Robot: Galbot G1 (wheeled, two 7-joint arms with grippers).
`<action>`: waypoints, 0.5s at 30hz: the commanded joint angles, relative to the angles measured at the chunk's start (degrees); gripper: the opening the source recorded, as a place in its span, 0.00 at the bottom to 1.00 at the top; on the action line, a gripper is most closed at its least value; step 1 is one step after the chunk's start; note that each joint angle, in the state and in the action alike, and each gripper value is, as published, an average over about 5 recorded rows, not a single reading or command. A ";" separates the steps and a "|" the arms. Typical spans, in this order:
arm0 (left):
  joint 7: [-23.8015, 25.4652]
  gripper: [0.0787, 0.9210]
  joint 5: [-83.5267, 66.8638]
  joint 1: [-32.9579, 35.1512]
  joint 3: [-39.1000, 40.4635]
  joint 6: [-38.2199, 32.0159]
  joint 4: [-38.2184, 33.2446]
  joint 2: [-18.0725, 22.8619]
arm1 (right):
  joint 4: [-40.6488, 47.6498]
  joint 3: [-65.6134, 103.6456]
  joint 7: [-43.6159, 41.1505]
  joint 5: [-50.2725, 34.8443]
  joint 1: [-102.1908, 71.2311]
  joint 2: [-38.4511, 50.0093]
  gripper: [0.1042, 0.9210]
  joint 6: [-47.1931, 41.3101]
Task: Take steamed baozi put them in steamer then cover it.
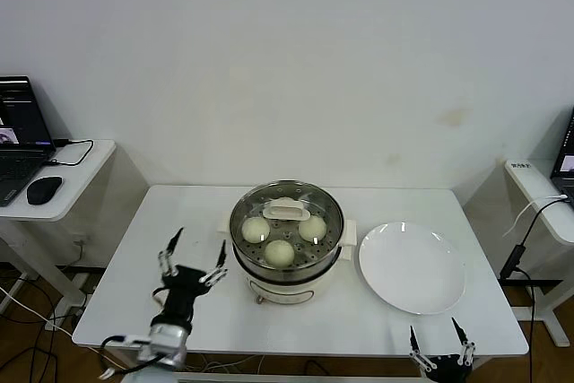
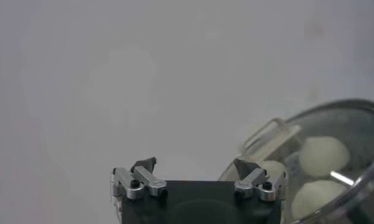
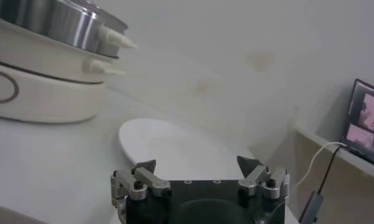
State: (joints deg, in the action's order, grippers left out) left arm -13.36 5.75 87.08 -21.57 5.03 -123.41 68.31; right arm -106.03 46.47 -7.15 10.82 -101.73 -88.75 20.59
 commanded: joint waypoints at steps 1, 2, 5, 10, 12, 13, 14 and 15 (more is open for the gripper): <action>-1.32 0.88 -23.88 13.21 -10.76 -10.72 3.12 3.48 | -3.01 -1.58 -3.36 -11.36 -3.36 3.79 0.88 -2.13; -0.75 0.88 -24.12 13.66 -10.49 -10.73 3.86 3.78 | -3.57 -1.70 -3.52 -12.13 -3.69 3.88 0.88 -2.52; 1.12 0.88 -24.05 14.97 -9.42 -11.07 5.21 4.80 | -5.21 -2.21 -3.77 -13.73 -4.42 3.81 0.88 -3.72; 4.02 0.88 -22.29 15.76 -8.93 -12.26 5.98 5.89 | -6.81 -3.30 -3.86 -14.13 -4.92 3.48 0.88 -4.96; 4.80 0.88 -22.01 16.00 -9.08 -12.12 5.68 5.87 | -7.00 -3.65 -3.85 -14.12 -4.97 3.40 0.88 -5.33; 5.08 0.88 -21.91 16.10 -9.10 -12.09 5.57 5.85 | -7.10 -3.81 -3.84 -14.09 -5.00 3.34 0.88 -5.49; 5.20 0.88 -21.75 16.15 -9.10 -12.10 5.56 5.88 | -7.19 -3.91 -3.83 -14.06 -5.03 3.30 0.88 -5.62; 5.30 0.88 -21.52 16.17 -9.07 -12.13 5.63 5.94 | -7.35 -4.03 -3.80 -14.09 -5.10 3.27 0.88 -5.85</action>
State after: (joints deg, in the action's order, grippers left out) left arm -11.12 -11.84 99.18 -28.79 -4.01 -119.37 72.55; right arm -111.03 43.63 -10.16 0.52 -105.61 -86.25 16.72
